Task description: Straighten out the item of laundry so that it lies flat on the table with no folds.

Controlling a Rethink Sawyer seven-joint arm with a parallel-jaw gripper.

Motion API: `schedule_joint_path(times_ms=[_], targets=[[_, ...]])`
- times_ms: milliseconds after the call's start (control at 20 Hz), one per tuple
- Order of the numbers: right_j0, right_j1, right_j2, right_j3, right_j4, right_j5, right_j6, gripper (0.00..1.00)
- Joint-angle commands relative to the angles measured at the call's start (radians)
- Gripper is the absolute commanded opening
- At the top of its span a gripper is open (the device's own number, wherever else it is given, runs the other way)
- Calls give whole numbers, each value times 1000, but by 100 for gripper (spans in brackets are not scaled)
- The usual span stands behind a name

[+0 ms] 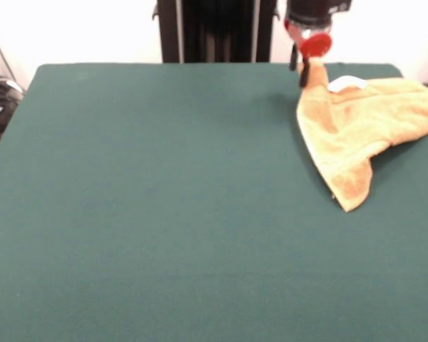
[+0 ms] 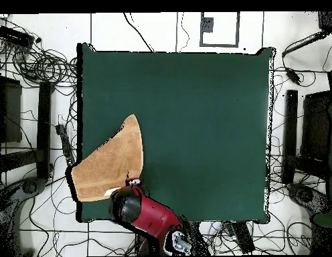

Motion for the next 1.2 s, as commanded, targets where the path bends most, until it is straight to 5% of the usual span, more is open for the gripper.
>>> schedule_joint_path(times_ms=[50,200,500,1200], targets=[[81,-131,-158,-92,-26,338,111,100],[105,-152,-208,-131,-62,401,118,100],[121,-150,-77,-45,108,310,289,100],[-22,-13,156,40,185,22,224,100]])
